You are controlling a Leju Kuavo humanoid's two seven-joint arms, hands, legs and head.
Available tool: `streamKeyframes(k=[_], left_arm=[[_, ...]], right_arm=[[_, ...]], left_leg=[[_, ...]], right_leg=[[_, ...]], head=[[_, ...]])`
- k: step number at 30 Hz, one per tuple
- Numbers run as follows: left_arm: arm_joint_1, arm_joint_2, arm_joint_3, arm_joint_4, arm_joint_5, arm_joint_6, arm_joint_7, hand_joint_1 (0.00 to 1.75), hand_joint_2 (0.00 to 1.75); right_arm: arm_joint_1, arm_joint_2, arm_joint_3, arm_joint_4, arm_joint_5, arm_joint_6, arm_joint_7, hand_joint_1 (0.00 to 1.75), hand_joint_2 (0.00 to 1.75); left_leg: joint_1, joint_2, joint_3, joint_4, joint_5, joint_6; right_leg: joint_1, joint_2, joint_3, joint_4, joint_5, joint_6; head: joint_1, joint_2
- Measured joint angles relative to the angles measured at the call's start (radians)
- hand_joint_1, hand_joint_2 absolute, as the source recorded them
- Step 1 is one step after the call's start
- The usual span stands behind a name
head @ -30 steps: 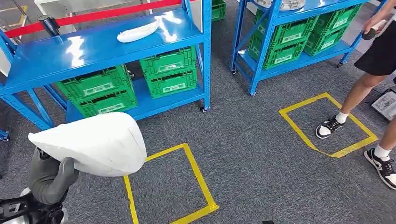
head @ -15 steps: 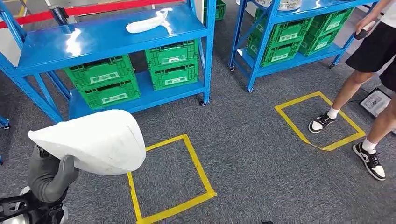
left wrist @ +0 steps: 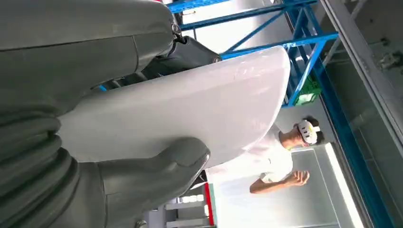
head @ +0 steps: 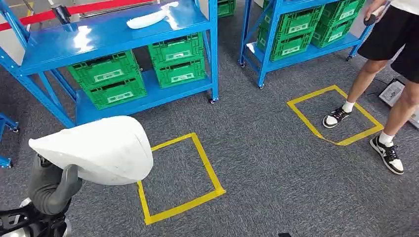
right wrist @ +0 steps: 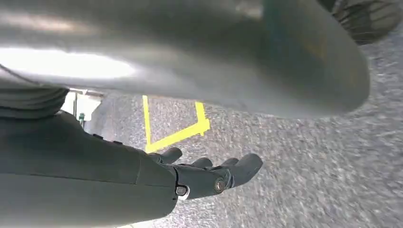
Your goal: Take the parts from the cabinet and place them on the table.
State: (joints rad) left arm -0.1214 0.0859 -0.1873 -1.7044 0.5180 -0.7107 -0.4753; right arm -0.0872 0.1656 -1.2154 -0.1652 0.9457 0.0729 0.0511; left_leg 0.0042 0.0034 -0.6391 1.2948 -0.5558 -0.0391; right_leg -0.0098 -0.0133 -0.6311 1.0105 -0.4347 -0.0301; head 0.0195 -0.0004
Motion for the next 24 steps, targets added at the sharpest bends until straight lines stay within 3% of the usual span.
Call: streamKeyframes(k=[1,2,3,4,7,8,9,10,11,12,13,14,15,16,17,18,19,21,23,24], left_arm=[[0.0,0.0,0.0,-0.001,0.0,0.0,0.001,1.75,1.75],[-0.002,-0.001,0.0,-0.003,0.0,0.0,0.004,1.75,1.75],[-0.004,-0.003,0.0,-0.008,0.0,0.0,0.008,1.75,1.75],[-0.007,-0.004,0.0,-0.012,0.0,0.002,0.011,1.75,1.75],[-0.007,-0.006,0.0,-0.013,0.0,0.004,0.015,1.75,1.75],[-0.007,-0.006,0.0,-0.013,0.0,0.004,0.015,1.75,1.75],[-0.008,-0.007,0.0,-0.014,0.0,0.004,0.015,1.75,1.75],[-0.008,-0.011,0.0,-0.014,0.0,0.004,0.015,1.75,1.75],[-0.008,-0.013,0.0,-0.014,0.002,0.004,0.016,1.75,1.75],[-0.007,-0.015,0.0,-0.013,0.002,0.004,0.018,1.75,1.75],[-0.007,-0.016,0.0,-0.013,0.002,0.004,0.019,1.75,1.75],[-0.007,-0.017,0.0,-0.013,0.002,0.004,0.021,1.75,1.75],[-0.007,-0.019,0.0,-0.013,0.002,0.004,0.021,1.75,1.75],[-0.007,-0.019,0.0,-0.013,0.002,0.005,0.021,1.75,1.75],[-0.007,-0.02,0.0,-0.013,0.001,0.006,0.021,1.75,1.75],[-0.007,-0.02,0.0,-0.014,0.0,0.006,0.021,1.75,1.75],[-0.006,-0.02,0.001,-0.018,0.0,0.006,0.02,1.75,1.75],[-0.006,-0.02,0.001,-0.018,0.0,0.006,0.018,1.75,1.75],[-0.005,-0.021,0.001,-0.016,0.0,0.006,0.023,1.75,1.75],[-0.004,-0.02,0.002,-0.015,-0.006,0.011,0.022,1.75,1.75]], right_arm=[[0.0,0.001,0.0,0.0,0.004,-0.001,0.003,0.0,0.0],[-0.001,0.002,0.0,0.0,0.004,-0.002,0.006,0.0,0.0],[-0.002,0.002,0.0,0.0,0.004,-0.003,0.009,0.0,0.0],[-0.001,0.002,0.0,0.0,0.001,-0.003,0.008,0.0,0.0],[0.002,0.002,0.0,0.0,-0.003,0.0,-0.001,0.0,0.0],[0.002,0.002,0.0,0.0,-0.002,0.0,-0.004,0.0,0.0],[0.003,0.002,0.0,0.0,0.0,0.0,-0.003,0.0,0.0],[0.004,0.002,0.0,0.0,0.004,0.0,0.0,0.0,0.0],[0.004,0.002,0.0,0.0,0.005,0.0,0.002,0.0,0.0],[0.004,0.002,0.0,0.0,0.005,0.0,0.003,0.0,0.0],[0.003,0.002,0.0,0.0,0.006,0.0,0.004,0.0,0.0],[0.003,0.002,0.0,0.0,0.006,-0.001,0.004,0.0,0.0],[0.002,0.002,0.0,0.0,0.006,-0.001,0.003,0.0,0.0],[0.002,0.002,0.0,0.0,0.004,0.001,-0.001,0.0,0.0],[0.002,0.002,0.0,0.0,0.003,0.003,-0.008,0.0,0.0],[0.0,0.002,0.0,0.0,0.005,0.009,-0.014,0.0,0.0],[-0.001,0.002,0.0,0.0,0.008,0.013,-0.018,0.0,0.0],[0.001,0.002,0.002,0.0,0.015,0.016,-0.02,0.0,0.0],[0.003,0.003,0.002,0.0,0.016,0.017,-0.018,0.0,0.0],[0.001,0.004,0.002,0.0,0.017,0.019,-0.021,0.0,0.0]], left_leg=[[0.0,0.0,0.05,-0.061,0.033,0.003],[0.0,-0.001,0.115,-0.146,0.038,0.007],[-0.002,-0.003,0.193,-0.254,-0.005,0.013],[-0.007,-0.004,0.243,-0.336,-0.035,0.019],[-0.013,-0.003,0.211,-0.328,-0.016,0.044],[-0.006,0.002,0.199,-0.331,0.0,0.054],[-0.007,0.006,0.183,-0.329,0.013,0.067],[-0.007,0.006,0.167,-0.328,0.025,0.072],[-0.009,0.005,0.15,-0.327,0.038,0.073],[-0.01,0.005,0.134,-0.324,0.051,0.073],[-0.011,0.006,0.118,-0.319,0.065,0.072],[-0.011,0.007,0.096,-0.312,0.077,0.071],[-0.011,0.007,0.073,-0.303,0.087,0.069],[-0.01,0.007,0.052,-0.293,0.095,0.065],[-0.009,0.007,0.031,-0.281,0.102,0.061],[-0.009,0.008,0.019,-0.268,0.107,0.056],[-0.014,0.007,0.009,-0.258,0.11,0.051],[-0.013,0.01,0.006,-0.259,0.125,0.039],[-0.012,0.009,0.0,-0.264,0.145,0.025],[-0.009,0.003,-0.01,-0.248,0.109,0.018]], right_leg=[[0.0,0.0,-0.015,0.002,0.011,0.003],[0.0,0.0,-0.026,0.003,0.022,0.006],[0.003,0.002,-0.03,0.005,0.032,0.012],[0.004,0.001,-0.032,0.006,0.041,0.017],[0.002,0.001,-0.035,-0.01,0.079,0.039],[-0.002,0.004,-0.041,-0.005,0.067,0.045],[-0.003,0.006,-0.057,0.026,0.007,0.05],[-0.003,0.006,-0.074,0.083,-0.063,0.054],[-0.003,0.008,-0.092,0.161,-0.126,0.059],[-0.003,0.009,-0.106,0.236,-0.165,0.061],[-0.003,0.009,-0.113,0.301,-0.174,0.063],[-0.003,0.009,-0.106,0.33,-0.152,0.063],[-0.003,0.009,-0.08,0.32,-0.109,0.062],[-0.003,0.009,-0.035,0.274,-0.072,0.061],[-0.003,0.009,0.034,0.185,-0.056,0.058],[-0.003,0.011,0.108,0.083,-0.091,0.053],[0.003,0.012,0.155,0.002,-0.131,0.045],[0.003,0.014,0.14,0.007,-0.127,0.031],[0.0,0.009,0.121,0.0,-0.103,0.012],[-0.001,0.003,0.111,0.0,-0.091,0.002]], head=[[0.0,0.0],[0.0,0.0],[0.0,0.0],[0.001,0.0],[0.001,0.0],[-0.002,0.0],[0.0,0.0],[0.0,0.0],[0.001,0.0],[0.002,0.0],[0.001,0.0],[0.001,0.0],[0.002,0.0],[0.002,0.0],[0.002,0.0],[0.002,0.0],[0.003,0.0],[0.003,0.0],[0.002,0.0],[0.002,0.0]])
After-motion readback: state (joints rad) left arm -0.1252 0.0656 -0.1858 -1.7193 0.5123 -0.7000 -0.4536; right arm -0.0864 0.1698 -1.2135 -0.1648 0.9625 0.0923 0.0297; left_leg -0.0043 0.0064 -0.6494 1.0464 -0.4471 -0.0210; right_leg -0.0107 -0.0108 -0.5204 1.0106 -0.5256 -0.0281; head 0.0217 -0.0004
